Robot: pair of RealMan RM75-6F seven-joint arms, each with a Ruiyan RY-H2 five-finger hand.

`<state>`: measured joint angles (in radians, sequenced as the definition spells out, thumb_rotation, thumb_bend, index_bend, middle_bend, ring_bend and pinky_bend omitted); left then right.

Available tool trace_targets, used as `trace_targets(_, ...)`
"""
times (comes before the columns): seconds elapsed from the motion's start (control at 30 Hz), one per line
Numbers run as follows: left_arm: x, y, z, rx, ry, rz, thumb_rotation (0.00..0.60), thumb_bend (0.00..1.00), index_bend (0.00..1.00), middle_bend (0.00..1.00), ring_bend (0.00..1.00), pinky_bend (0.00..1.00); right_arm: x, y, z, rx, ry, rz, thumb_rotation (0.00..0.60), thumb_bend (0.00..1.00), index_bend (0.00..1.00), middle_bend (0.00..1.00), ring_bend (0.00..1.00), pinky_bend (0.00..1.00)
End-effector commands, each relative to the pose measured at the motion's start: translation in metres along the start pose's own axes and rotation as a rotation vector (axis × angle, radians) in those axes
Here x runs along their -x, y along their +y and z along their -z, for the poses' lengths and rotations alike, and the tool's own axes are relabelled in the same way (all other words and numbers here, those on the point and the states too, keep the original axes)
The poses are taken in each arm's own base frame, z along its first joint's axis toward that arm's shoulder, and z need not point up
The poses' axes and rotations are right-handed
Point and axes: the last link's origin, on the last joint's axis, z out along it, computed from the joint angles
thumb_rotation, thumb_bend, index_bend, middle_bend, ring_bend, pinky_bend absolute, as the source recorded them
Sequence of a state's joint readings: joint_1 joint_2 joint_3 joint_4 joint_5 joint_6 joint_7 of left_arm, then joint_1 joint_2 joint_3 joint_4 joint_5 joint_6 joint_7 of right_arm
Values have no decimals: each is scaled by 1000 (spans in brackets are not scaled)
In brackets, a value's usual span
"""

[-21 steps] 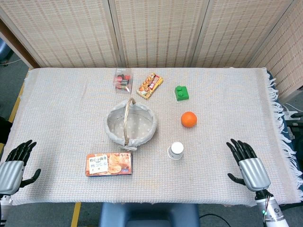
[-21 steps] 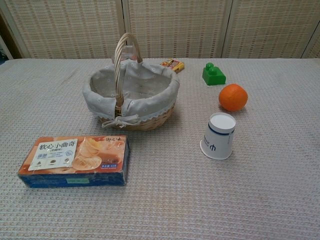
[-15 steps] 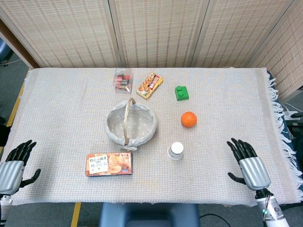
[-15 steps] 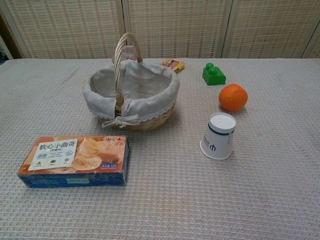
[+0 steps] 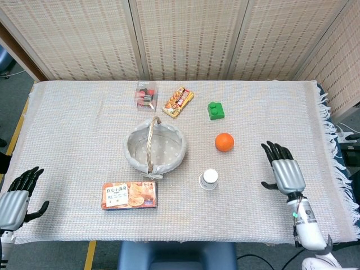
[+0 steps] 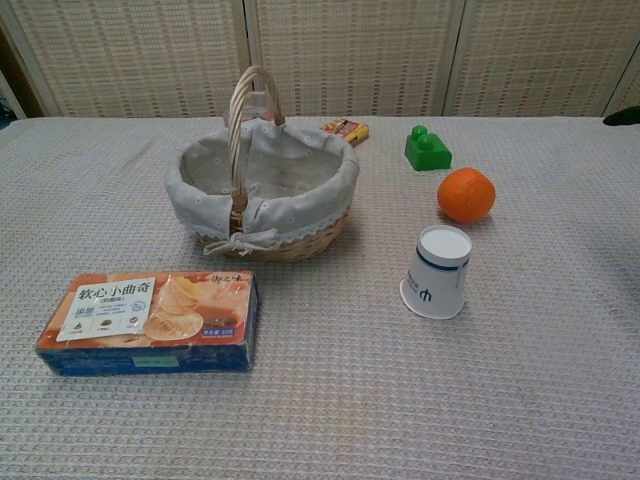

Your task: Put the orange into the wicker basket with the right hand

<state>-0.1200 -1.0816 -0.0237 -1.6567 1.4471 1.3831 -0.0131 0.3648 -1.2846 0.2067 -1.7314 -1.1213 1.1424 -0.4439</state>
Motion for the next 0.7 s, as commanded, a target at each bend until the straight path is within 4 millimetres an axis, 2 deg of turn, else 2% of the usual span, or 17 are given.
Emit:
trace_targets(0.03,0,-2,-1,-8,-8,8,600,334,0,0,0,105,1,-49,-57,-6,-44,32,600,0,0,0,0,93)
trace_targets(0.27,-2,-4,1,-13,-12,18,600,333,0,0,0,105,19,-86,-101,51,-95,42,600,0,0,0,0,93)
trace_targets(0.47,-2,-5,1,-20,-16,28,600,334,0,0,0,105,34,-109,-122,84,-118,59,600,0,0,0,0,93)
trace_targets(0.7,-2,-5,0,-20,-26,36,600,334,0,0,0,105,49,-124,-138,112,-126,67,600,26,0,0,0,137)
